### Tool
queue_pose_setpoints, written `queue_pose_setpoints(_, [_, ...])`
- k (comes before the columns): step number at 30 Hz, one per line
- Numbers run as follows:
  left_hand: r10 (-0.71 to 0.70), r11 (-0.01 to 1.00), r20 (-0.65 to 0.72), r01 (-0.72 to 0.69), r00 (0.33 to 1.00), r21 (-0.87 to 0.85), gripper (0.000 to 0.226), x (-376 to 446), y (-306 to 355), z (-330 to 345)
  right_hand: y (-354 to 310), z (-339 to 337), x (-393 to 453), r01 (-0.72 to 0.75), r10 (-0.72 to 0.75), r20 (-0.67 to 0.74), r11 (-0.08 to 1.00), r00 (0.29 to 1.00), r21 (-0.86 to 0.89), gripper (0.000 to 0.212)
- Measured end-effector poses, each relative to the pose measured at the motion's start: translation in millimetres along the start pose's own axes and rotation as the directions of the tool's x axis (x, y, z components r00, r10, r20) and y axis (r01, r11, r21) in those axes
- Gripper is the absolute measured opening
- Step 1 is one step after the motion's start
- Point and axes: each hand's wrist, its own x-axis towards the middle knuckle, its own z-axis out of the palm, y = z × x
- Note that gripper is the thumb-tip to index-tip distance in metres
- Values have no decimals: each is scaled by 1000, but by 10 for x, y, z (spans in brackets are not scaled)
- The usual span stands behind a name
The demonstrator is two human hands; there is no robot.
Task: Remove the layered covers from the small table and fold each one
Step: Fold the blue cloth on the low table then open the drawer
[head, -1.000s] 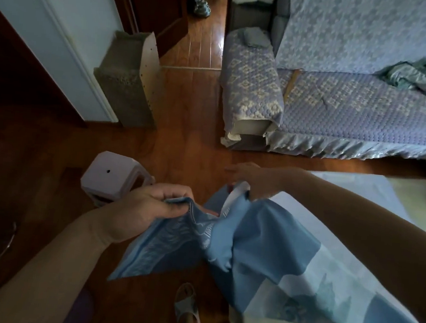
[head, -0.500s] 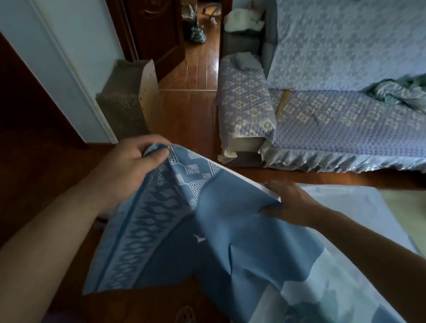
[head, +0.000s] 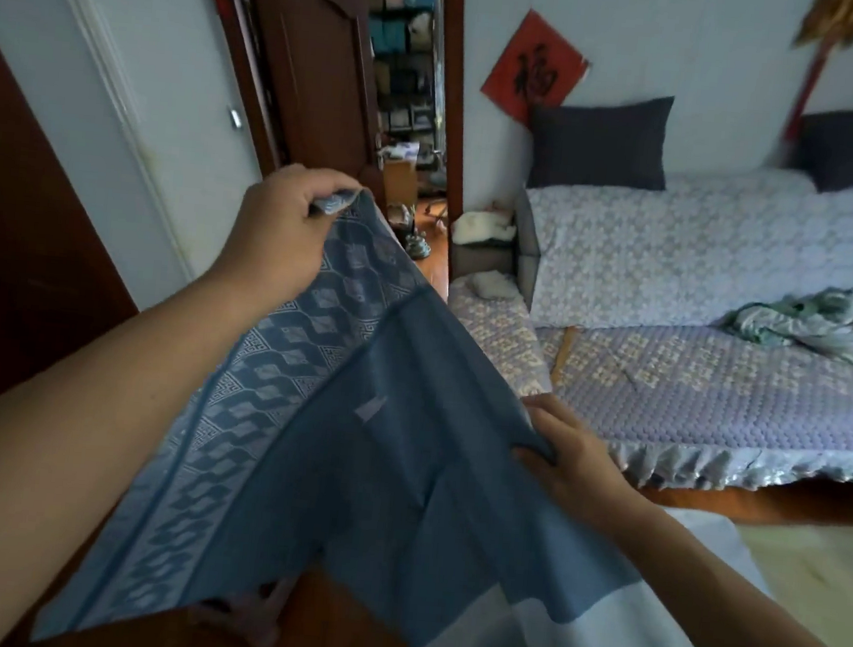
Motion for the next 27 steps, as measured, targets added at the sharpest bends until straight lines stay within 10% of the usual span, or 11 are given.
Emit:
queue_pose_setpoints(8, [198, 976, -74, -190, 977, 107, 38, 348, 559, -255, -211, -225, 301, 122, -124, -14, 989, 992, -86, 20])
queue_pose_setpoints(13, [305, 951, -110, -297, 946, 88, 43, 379, 845, -331, -157, -448, 620, -118, 119, 8, 992, 993, -54, 96])
queue_pose_setpoints(16, [367, 929, -82, -359, 927, 94, 32, 352, 891, -392, -224, -646, 795, -172, 168, 191, 985, 967, 3, 72])
queue_pose_setpoints(19, [384, 923, -55, -382, 922, 40, 26, 298, 934, -478, -318, -895, 1069, -322, 218, 428, 928, 877, 187, 100])
queue_pose_setpoints(24, [303, 953, -6, -303, 953, -27, 25, 223, 950, -620, -772, -905, 1408, -153, -39, 631, 957, 775, 247, 3])
queue_pose_setpoints(27, [250, 968, -39, -251, 967, -24, 24, 161, 849, -687, -1138, -872, 1495, 58, -207, 550, 959, 809, 276, 37])
